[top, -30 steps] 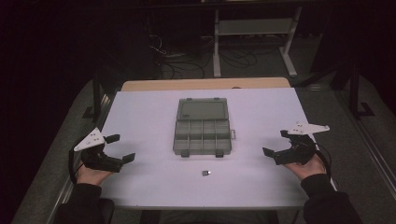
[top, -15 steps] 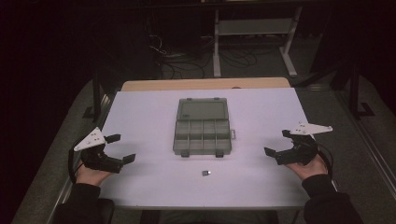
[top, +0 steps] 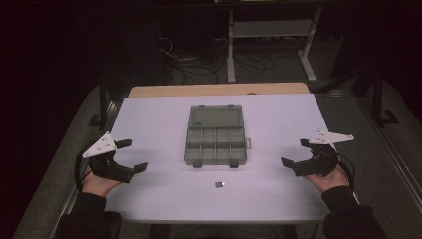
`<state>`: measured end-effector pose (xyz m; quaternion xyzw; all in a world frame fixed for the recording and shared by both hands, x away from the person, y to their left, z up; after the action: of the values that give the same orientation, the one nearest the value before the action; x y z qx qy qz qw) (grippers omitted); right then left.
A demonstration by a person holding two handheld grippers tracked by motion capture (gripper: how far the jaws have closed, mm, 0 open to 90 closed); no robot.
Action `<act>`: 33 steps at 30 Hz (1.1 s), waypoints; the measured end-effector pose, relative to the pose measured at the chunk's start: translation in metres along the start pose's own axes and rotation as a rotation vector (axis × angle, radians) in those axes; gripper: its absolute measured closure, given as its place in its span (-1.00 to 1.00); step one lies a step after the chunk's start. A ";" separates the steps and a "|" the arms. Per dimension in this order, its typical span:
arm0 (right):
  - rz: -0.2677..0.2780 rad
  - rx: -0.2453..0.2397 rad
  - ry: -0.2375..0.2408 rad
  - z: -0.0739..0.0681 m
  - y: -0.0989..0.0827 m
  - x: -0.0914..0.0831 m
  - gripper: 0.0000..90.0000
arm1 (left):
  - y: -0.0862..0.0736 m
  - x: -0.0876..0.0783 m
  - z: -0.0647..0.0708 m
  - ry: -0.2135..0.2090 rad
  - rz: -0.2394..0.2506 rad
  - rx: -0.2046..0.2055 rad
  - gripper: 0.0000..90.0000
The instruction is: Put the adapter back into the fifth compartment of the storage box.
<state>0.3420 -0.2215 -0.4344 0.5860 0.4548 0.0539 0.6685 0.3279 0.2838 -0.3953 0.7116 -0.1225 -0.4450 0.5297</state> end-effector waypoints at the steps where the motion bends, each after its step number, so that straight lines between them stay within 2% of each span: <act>1: -0.003 0.000 0.000 0.000 0.000 0.000 -1.00 | 0.001 0.001 0.001 -0.002 -0.005 0.008 -1.00; 11: -0.007 -0.002 0.004 -0.001 -0.001 0.001 -1.00 | 0.009 0.009 0.007 -0.026 -0.034 0.045 -1.00; 13: -0.010 -0.005 0.004 -0.001 -0.001 0.001 -1.00 | 0.013 0.013 0.010 -0.027 -0.056 0.070 -1.00; 21: -0.012 -0.007 0.006 -0.002 -0.001 0.002 -1.00 | 0.022 0.021 0.016 -0.040 -0.093 0.107 -1.00; 24: -0.015 -0.008 0.008 -0.002 -0.001 0.002 -1.00 | 0.027 0.024 0.019 -0.053 -0.094 0.115 -1.00; 25: -0.014 -0.009 0.009 -0.002 -0.001 0.002 -1.00 | 0.031 0.027 0.023 -0.068 -0.100 0.126 -1.00; 33: -0.019 -0.016 0.010 -0.003 -0.001 0.003 -1.00 | 0.036 0.039 0.029 -0.094 -0.134 0.157 -1.00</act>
<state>0.3408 -0.2180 -0.4366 0.5759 0.4630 0.0542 0.6716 0.3384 0.2250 -0.3854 0.7357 -0.1340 -0.5014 0.4353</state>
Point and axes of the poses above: each handheld gripper's, and its own axes: x roughly forward along the jaws, y roughly out of its top, z roughly to its right, the point moved 6 cm from there along x, roughly forward along the jaws, and after that the axes turned 2 degrees about y, right-handed, at the moved point
